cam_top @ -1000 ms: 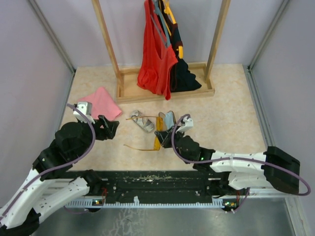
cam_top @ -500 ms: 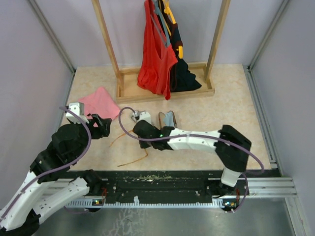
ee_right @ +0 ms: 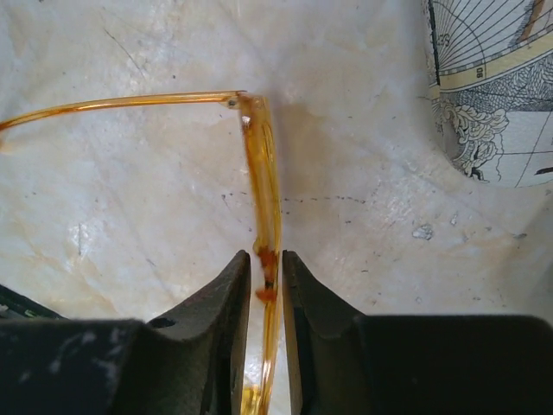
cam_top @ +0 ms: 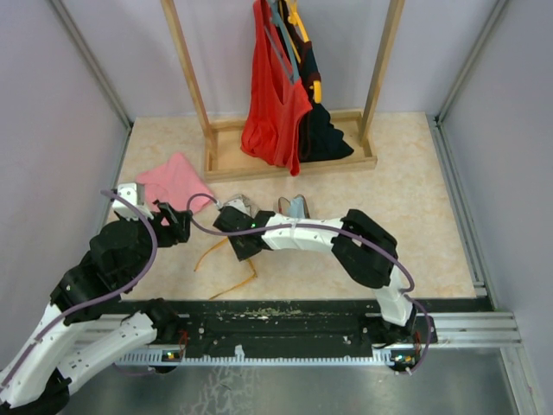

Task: Organize the sunglasses
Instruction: Fold the sunglasses at the center of the board.

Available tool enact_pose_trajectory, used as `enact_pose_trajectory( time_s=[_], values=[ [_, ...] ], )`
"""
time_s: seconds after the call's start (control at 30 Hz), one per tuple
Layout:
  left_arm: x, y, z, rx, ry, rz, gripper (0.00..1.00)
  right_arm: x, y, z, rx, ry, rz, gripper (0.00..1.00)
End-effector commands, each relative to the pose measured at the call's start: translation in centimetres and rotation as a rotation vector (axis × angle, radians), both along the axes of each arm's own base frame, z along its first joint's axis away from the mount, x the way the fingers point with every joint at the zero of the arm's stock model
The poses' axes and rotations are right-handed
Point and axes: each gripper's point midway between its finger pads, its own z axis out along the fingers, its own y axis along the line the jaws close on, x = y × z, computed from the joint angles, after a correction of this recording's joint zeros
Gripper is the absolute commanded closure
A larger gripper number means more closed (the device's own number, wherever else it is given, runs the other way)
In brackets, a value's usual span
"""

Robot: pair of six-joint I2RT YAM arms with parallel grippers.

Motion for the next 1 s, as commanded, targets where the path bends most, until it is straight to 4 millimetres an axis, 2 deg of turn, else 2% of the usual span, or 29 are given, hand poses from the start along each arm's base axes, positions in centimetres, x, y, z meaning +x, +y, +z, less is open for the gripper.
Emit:
enact_pose_trajectory(
  time_s=[0.0,0.13,0.27,0.43,0.67,0.97],
  values=[
    [-0.2,0.5,0.1,-0.009,-0.004,0.015,0.22,1.3,0.1,0.8,-0.022,-0.033,-0.006,0.74],
    [-0.3,0.6,0.0,-0.009,-0.002,0.017,0.22,1.6,0.1,1.1,-0.02,-0.03,-0.004,0.67],
    [-0.3,0.6,-0.1,-0.012,-0.001,0.016,0.22,1.7,0.2,1.7,-0.026,-0.031,0.018,0.66],
    [-0.3,0.5,-0.2,-0.01,0.003,0.013,0.21,1.6,-0.1,2.2,-0.045,-0.031,0.04,0.68],
    [-0.2,0.4,-0.4,-0.009,0.006,0.014,0.21,1.1,0.0,1.1,-0.066,0.004,0.07,0.7],
    [-0.2,0.3,-0.6,-0.01,0.01,0.012,0.21,1.3,0.2,1.1,-0.066,-0.004,0.066,0.81]
  ],
)
